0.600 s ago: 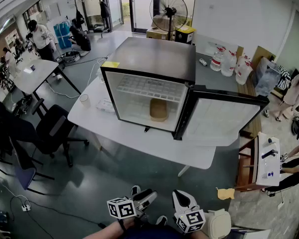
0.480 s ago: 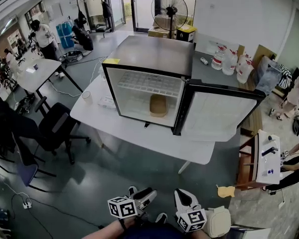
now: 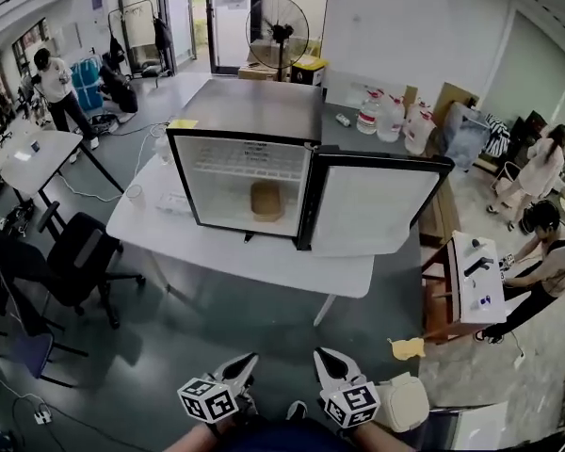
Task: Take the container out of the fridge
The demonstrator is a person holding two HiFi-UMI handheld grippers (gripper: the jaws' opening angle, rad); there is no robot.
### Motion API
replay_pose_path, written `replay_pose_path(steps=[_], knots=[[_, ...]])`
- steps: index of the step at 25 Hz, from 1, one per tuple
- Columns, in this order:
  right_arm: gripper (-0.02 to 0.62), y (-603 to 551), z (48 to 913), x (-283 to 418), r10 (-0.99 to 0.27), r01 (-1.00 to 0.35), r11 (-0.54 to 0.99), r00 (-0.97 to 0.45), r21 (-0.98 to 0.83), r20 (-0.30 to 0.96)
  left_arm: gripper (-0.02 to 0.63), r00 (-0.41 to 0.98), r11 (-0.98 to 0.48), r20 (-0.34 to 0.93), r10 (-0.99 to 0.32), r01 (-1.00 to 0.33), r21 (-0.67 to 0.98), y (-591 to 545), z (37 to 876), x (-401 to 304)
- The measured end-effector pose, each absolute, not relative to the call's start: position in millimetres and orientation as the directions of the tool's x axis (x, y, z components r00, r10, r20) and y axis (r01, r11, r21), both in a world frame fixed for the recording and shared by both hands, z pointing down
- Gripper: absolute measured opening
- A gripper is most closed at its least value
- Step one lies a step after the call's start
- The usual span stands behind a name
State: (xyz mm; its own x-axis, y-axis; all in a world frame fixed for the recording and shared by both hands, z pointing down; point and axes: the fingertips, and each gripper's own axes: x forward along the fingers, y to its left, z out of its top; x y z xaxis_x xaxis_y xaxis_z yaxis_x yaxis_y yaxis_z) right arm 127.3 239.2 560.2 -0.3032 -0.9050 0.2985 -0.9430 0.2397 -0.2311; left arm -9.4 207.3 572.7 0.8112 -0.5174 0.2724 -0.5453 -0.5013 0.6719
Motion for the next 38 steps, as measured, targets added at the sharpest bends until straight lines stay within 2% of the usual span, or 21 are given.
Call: replay_pose_path(steps=[12, 20, 25, 38], knots=[[0.006, 207, 545, 82, -0.95, -0.973, 0.125, -0.173, -0.192, 0.26, 0.005, 0.825, -0.515, 0.234, -0.514, -0.516, 0.684, 163, 579, -92], [0.006, 196, 559, 51, -0.943, -0.975, 0.105, -0.161, -0.196, 0.292, 0.005, 0.825, -0.48, 0.26, -0.501, -0.516, 0.71, 148, 597, -123], [0.006, 170, 572, 52, -0.93, -0.973, 0.114, -0.176, -0.202, 0.322, 0.005, 0.807, -0.463, 0.27, -0.526, -0.537, 0.705, 125, 600, -126], [0.006, 68, 558, 101, -0.935, -0.958, 0.184, -0.239, -0.218, 0.262, 0.005, 0.72, -0.457, 0.265, -0.641, -0.635, 0.623, 34, 578, -94]])
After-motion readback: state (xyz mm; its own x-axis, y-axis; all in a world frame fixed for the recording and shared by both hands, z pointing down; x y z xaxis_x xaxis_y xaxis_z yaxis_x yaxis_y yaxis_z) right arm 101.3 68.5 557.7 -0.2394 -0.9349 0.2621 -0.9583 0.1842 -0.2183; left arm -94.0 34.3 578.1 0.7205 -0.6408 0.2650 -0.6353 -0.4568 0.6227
